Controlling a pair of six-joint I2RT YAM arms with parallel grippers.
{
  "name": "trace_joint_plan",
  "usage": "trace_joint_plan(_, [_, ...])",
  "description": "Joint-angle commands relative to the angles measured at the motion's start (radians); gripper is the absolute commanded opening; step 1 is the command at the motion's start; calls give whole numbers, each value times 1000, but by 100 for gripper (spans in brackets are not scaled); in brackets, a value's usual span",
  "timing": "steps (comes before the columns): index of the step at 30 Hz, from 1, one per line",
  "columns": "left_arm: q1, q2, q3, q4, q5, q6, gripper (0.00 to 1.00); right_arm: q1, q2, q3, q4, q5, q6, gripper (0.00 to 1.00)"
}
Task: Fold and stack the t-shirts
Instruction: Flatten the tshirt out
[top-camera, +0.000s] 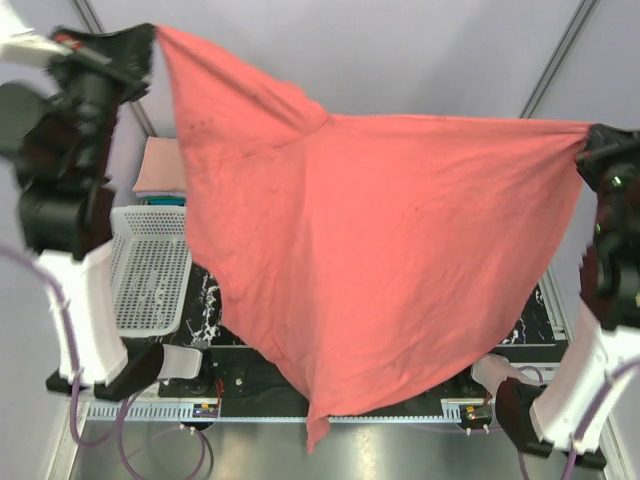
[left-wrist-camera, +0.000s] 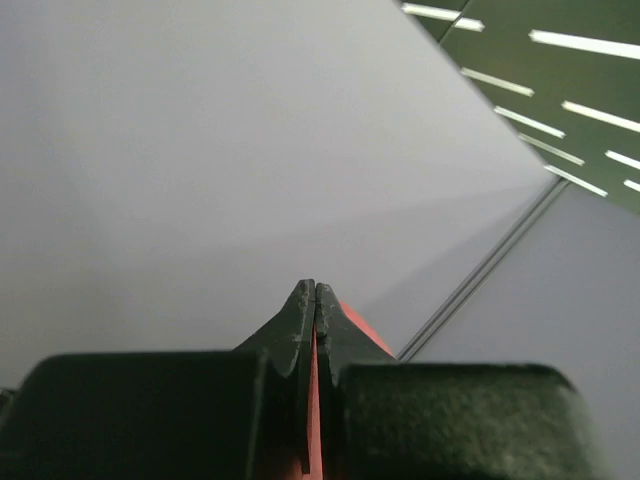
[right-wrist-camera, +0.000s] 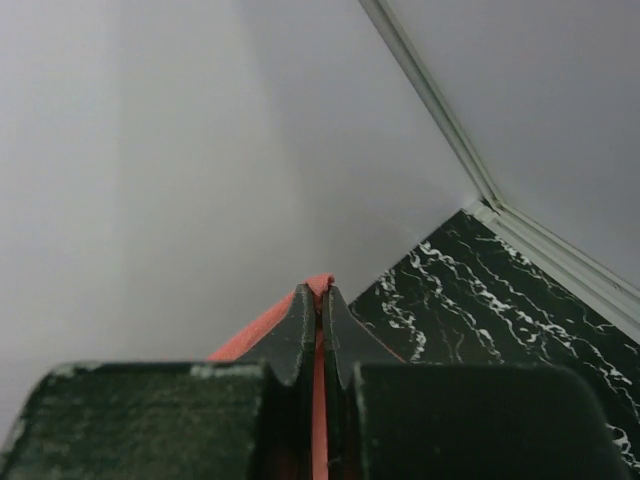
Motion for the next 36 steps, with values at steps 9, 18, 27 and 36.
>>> trace_joint_plan(9, [-28, 198, -484, 342, 9, 131, 0, -1, 123, -606, 466, 33, -26, 0])
trace_joint_plan(18, [-24, 482, -624, 528, 76, 164, 0, -1, 414, -826, 760, -147, -12, 0])
trace_joint_plan(27, [-2, 797, -213, 528, 15, 129, 0, -3, 756, -516, 816, -192, -25, 0])
trace_joint_plan(36, [-4, 602, -110, 514, -115, 205, 0, -1, 907, 196, 405, -184, -61, 0])
